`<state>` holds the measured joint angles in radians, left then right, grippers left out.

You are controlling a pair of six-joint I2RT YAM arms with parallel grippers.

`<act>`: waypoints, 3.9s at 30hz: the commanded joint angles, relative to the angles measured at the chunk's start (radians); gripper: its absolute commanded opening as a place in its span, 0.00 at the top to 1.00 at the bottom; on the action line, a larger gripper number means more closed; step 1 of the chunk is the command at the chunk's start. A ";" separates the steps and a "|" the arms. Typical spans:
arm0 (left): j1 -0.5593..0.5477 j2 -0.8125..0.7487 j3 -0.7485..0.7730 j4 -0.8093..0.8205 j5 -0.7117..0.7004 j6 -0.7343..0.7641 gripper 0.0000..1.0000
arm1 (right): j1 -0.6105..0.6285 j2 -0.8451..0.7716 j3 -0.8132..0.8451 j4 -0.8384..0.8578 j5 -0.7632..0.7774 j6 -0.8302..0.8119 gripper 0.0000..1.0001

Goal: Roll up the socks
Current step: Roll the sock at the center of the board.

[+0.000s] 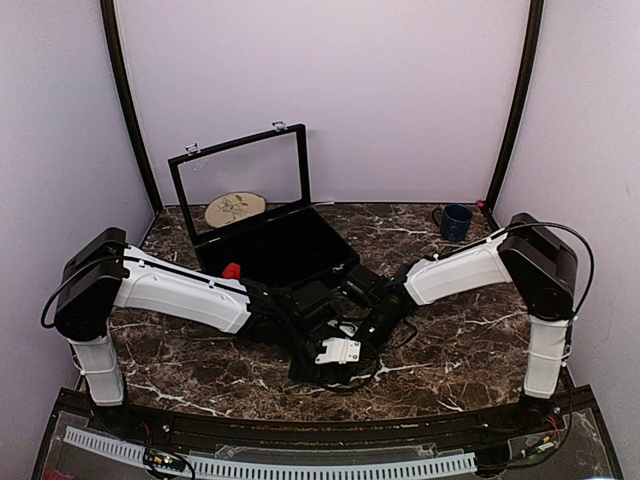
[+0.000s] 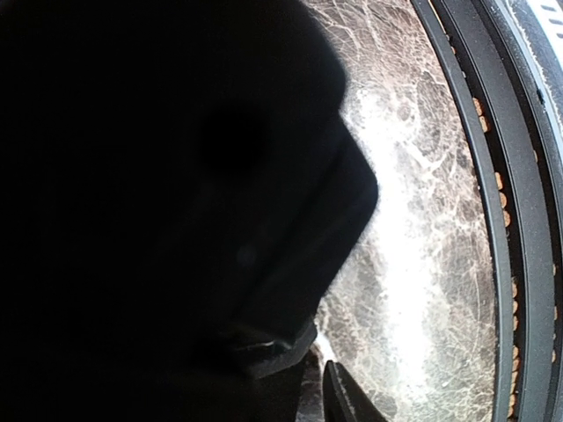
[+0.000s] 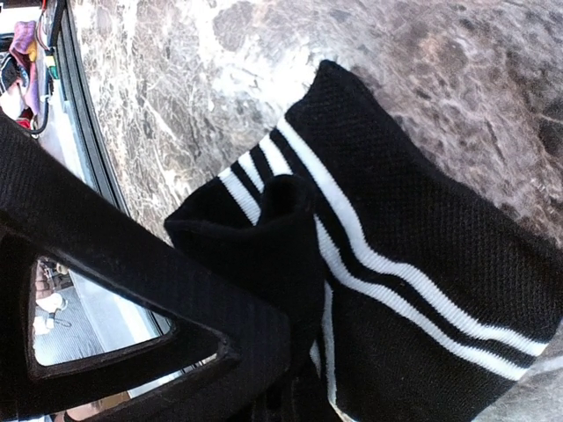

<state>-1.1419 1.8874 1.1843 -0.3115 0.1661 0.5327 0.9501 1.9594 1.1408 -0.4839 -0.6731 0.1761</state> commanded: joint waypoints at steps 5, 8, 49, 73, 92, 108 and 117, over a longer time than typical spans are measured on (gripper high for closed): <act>0.074 0.081 -0.090 -0.074 -0.187 -0.075 0.68 | 0.048 0.042 0.039 -0.087 0.118 -0.046 1.00; 0.076 0.090 -0.101 -0.077 -0.199 -0.092 0.68 | 0.040 0.042 0.043 -0.098 0.118 -0.053 1.00; 0.103 0.183 -0.158 -0.070 -0.498 -0.097 0.63 | 0.012 0.021 0.071 -0.226 0.096 -0.155 1.00; 0.159 0.066 -0.176 -0.060 -0.283 -0.147 0.52 | 0.001 -0.001 0.055 -0.229 0.089 -0.164 1.00; 0.064 0.117 -0.196 -0.062 -0.132 -0.084 0.65 | -0.002 0.024 0.106 -0.247 0.089 -0.166 1.00; 0.060 0.032 -0.257 -0.019 -0.163 -0.164 0.59 | -0.031 0.018 0.018 -0.151 0.048 -0.127 1.00; 0.059 0.032 -0.249 -0.010 -0.115 -0.131 0.58 | -0.037 0.022 0.018 -0.129 0.030 -0.122 1.00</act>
<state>-1.0927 1.8370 1.0046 -0.0429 0.0856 0.3855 0.8917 1.9633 1.1893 -0.6201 -0.6296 0.0658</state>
